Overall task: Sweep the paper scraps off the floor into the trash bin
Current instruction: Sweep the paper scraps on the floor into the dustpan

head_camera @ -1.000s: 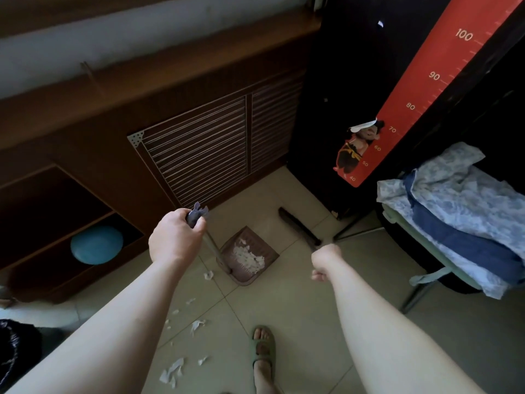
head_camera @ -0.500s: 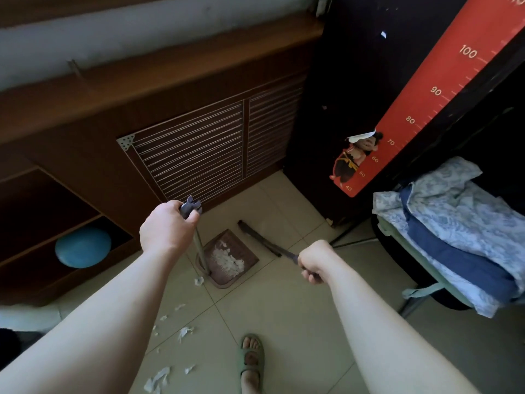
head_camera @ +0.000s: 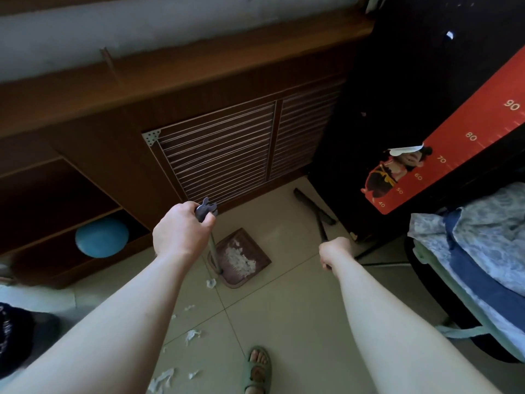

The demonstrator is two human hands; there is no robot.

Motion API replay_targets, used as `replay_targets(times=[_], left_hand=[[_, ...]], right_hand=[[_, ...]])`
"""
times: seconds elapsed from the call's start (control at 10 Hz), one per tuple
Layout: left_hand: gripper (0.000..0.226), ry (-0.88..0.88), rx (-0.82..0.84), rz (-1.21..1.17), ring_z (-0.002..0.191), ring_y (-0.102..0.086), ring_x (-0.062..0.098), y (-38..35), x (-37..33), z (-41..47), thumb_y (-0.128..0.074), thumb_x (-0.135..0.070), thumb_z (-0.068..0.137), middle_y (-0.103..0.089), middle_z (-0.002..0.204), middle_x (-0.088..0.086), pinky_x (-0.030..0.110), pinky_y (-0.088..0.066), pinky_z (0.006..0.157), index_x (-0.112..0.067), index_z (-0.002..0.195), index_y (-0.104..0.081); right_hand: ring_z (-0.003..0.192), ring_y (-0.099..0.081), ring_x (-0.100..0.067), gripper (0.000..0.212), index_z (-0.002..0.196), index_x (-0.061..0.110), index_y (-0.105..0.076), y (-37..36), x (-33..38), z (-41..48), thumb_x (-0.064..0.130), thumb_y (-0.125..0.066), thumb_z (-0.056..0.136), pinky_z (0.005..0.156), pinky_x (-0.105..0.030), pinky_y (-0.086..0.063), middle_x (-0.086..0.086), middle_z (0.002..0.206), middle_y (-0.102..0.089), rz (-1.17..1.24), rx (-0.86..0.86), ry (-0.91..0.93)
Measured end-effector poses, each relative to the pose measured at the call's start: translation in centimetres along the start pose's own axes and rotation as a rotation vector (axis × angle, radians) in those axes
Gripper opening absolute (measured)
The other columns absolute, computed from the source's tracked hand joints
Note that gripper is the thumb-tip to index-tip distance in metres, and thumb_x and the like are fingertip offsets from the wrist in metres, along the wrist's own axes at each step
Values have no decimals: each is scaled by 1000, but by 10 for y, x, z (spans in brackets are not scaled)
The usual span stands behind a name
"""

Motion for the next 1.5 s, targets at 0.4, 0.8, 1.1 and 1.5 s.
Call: replay_targets(times=[0.4,0.8,1.1,1.5], left_hand=[[24,29,1,7,75,-53,17,-1,16,1,-54,-42,90,-63,89,-2,28,-39,60,-24,100,-67],[26,10,-15,-1,74,-51,18,59,82,-14,-52,-45,90,-61,82,-4,27,-38,60,-24,95,-67],[25,23,-15,-69,81,-60,20,107,180,-36,-54,-43,87,-66,88,-2,28,-41,65,-24,94,-68],[28,28,33,-66,75,-55,24,151,310,-75,-56,-42,87,-63,81,1,29,-41,65,-18,94,-68]], right_hand=[[48,-49,-19,14,100,1,-52,-39,-1,-6,-4,-42,91,43,-24,-39,-12,70,-53,-266,191,62],[45,-48,-20,11,93,3,-57,-106,-7,-94,-1,-48,88,44,-21,-43,-13,70,-57,-376,297,124],[58,-51,-25,23,105,-5,-61,-185,-22,-174,4,-47,88,45,-24,-39,-16,69,-57,-325,308,114],[42,-46,-20,11,83,5,-59,-273,-78,-270,6,-47,81,48,-25,-40,-15,63,-56,-468,299,132]])
Point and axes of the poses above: each hand's wrist, its own z-axis towards the middle knuckle, its own y-axis out of the back of the hand, x = y × z, the point moved 8 cm from there along z, towards the middle knuckle
